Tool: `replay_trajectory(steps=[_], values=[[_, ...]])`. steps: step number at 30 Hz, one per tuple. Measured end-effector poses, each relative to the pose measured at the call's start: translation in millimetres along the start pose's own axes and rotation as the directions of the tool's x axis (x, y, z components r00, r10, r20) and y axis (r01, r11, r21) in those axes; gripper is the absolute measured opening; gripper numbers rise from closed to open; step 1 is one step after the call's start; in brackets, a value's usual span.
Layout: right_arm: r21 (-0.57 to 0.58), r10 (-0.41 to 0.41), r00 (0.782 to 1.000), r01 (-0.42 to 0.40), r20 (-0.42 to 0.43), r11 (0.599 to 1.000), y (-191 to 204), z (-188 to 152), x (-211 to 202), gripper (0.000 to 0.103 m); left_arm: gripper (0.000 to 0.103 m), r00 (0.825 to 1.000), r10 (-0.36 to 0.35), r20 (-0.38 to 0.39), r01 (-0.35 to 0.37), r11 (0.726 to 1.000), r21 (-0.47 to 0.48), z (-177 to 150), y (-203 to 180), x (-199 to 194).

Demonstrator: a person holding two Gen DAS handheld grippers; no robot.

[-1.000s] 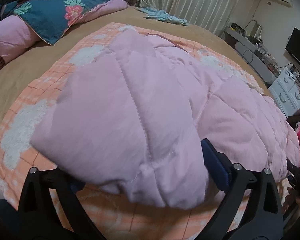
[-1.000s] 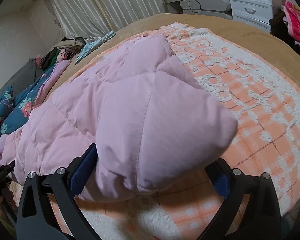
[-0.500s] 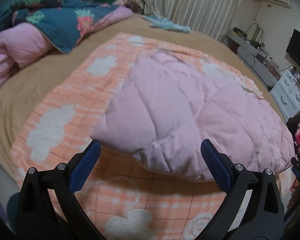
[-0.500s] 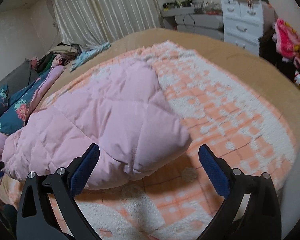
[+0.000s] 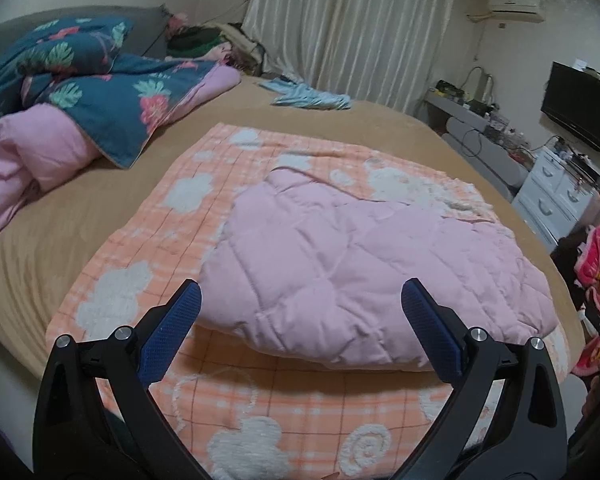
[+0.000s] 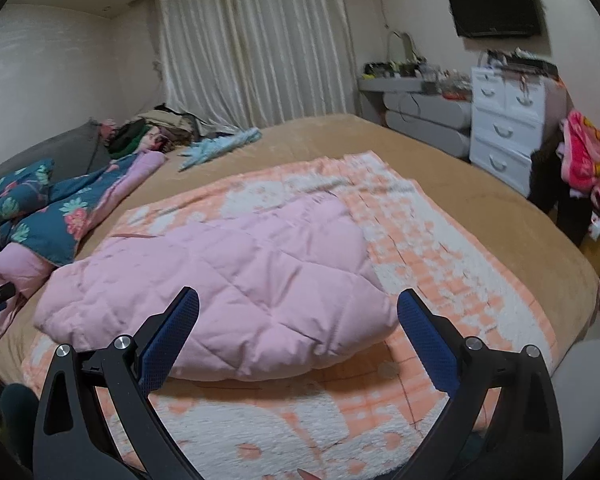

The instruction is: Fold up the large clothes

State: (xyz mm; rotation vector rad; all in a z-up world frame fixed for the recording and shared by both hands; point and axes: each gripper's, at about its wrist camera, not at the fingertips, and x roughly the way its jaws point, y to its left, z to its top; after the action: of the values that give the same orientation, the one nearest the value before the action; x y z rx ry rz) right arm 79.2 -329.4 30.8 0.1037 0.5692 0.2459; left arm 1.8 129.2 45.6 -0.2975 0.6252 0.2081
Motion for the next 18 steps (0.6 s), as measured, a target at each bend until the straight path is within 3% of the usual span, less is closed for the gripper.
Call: replay_trajectory(steps=[9,18], values=[[-0.086,0.064,0.997,-0.061,0.035,0.994,36.8,1.0,-31.1,0.099,0.094,0.999,-0.043,0.016,0.042,0.998,0.052,-14.4,-31.1,-13.6],[-0.150,0.112,0.994,-0.111,-0.005,0.982,74.2,-26.1,-35.2,0.099,0.094,0.995,-0.102,-0.014,0.103,0.990,0.095,-46.0,-51.0,-13.2]])
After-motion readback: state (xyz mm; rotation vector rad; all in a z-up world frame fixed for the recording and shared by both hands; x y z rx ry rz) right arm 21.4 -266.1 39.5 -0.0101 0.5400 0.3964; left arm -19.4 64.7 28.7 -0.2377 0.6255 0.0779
